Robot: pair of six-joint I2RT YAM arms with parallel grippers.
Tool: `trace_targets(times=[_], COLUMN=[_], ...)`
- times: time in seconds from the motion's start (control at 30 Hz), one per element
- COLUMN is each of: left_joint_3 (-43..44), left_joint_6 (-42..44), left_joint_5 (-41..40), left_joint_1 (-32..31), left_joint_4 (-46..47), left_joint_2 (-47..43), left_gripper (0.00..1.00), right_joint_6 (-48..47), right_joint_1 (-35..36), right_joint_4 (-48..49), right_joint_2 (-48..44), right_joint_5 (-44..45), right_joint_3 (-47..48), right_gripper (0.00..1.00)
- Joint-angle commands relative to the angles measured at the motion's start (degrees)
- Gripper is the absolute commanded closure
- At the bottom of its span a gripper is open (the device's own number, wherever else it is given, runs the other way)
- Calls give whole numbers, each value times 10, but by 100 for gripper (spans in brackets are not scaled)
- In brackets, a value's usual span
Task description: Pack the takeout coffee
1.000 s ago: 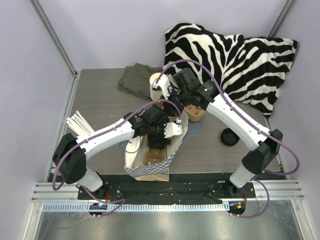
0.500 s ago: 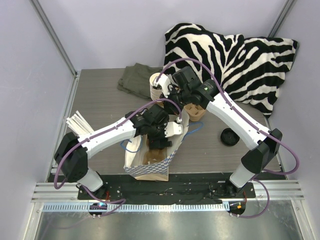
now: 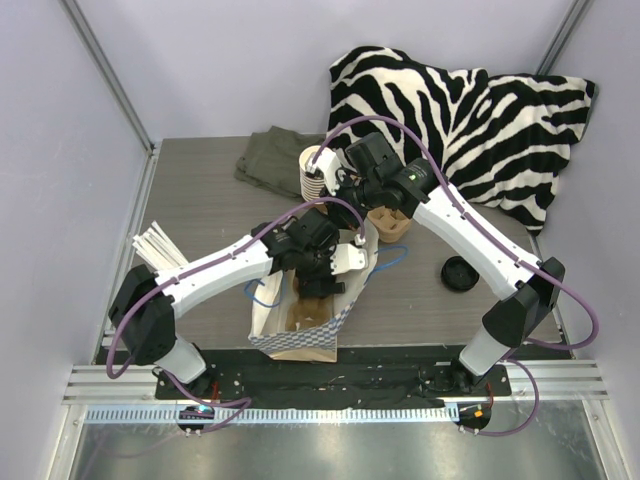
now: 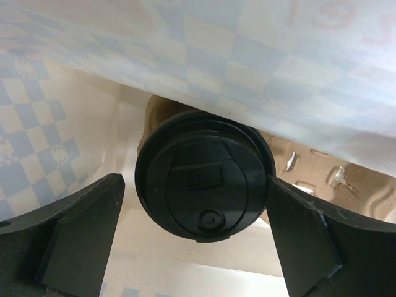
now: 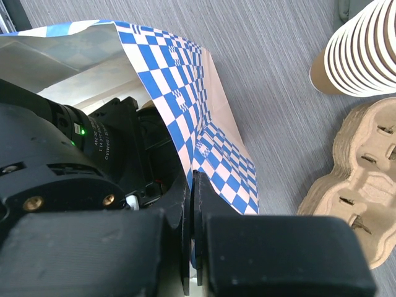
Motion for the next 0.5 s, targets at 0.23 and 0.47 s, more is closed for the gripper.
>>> trace_targets(times=[0.23, 0.47], left_joint_3=[51, 60], left_joint_6=[6, 5], left_joint_5=[11, 24], left_joint_1=[-2, -2], left_joint_4=[-30, -48], left_joint_2=[-20, -27], left_gripper=[0, 0], right_joint_6=[0, 1], right_joint_1=[0, 1], right_joint_4=[-6, -6], right_joint_2=[-1, 0], right_joint_5=[-20, -22], right_joint_3=[23, 24], right_gripper=[99, 99])
